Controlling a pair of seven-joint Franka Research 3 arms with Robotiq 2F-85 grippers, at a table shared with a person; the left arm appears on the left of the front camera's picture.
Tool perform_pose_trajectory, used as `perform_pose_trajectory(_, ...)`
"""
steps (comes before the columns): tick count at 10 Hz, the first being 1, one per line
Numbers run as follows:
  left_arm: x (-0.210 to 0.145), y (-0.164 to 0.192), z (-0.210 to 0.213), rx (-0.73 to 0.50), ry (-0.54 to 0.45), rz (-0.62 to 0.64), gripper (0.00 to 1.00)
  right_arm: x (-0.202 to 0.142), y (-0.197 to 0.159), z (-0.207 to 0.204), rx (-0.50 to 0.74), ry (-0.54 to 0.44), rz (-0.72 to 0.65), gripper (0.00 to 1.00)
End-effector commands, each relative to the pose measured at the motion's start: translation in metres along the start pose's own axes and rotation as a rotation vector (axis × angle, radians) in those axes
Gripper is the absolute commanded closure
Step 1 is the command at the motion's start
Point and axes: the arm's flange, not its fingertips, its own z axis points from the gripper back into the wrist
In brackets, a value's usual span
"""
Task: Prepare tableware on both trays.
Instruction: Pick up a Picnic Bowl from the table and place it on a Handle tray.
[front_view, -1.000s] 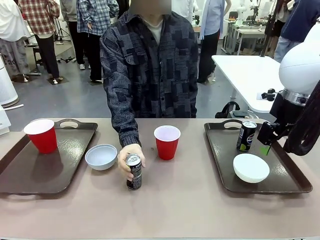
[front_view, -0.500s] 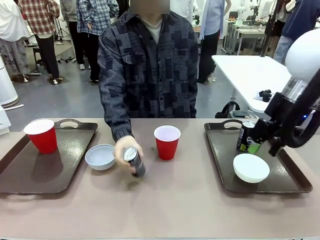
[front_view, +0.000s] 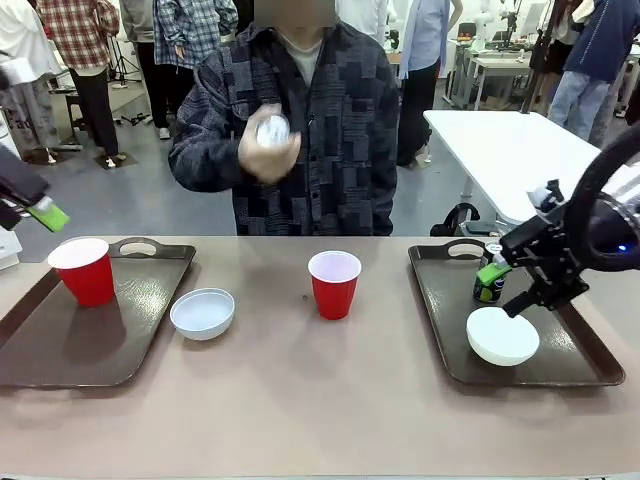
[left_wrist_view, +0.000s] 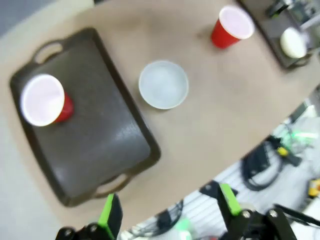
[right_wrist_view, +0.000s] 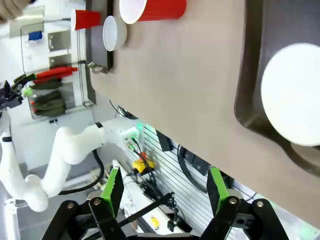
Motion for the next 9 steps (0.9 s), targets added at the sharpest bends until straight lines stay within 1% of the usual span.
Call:
perform_pose_trajectory(1,0.026,-0.018,-0.034,0.171,0.09,-0.003,0.0,-0.057,-0.013,0.021,0.044,-0.077,0.012,0.13)
perform_pose_trajectory(2,0.034,-0.03,-0.047,0.213,0.099,-0.016,0.0,-0.075,-0.019,0.028,0.062,-0.095,0.014,0.13)
perform_pose_trajectory(3,0.04,-0.041,-0.054,0.225,0.092,-0.025,0.0,-0.091,-0.023,0.037,0.086,-0.12,0.019,0.13)
perform_pose_trajectory(4,0.049,-0.048,-0.061,0.232,0.059,-0.037,0.0,-0.097,-0.028,0.045,0.106,-0.143,0.021,0.13)
perform_pose_trajectory(5,0.056,-0.053,-0.066,0.236,0.04,-0.035,0.0,-0.099,-0.035,0.044,0.126,-0.128,0.01,0.13)
perform_pose_trajectory(8,0.068,-0.056,-0.081,0.184,-0.021,0.016,0.0,-0.086,-0.045,0.035,0.132,-0.052,-0.001,0.13)
perform_pose_trajectory(9,0.073,-0.053,-0.085,0.15,-0.02,0.041,0.0,-0.067,-0.027,0.087,0.139,-0.116,-0.022,0.13)
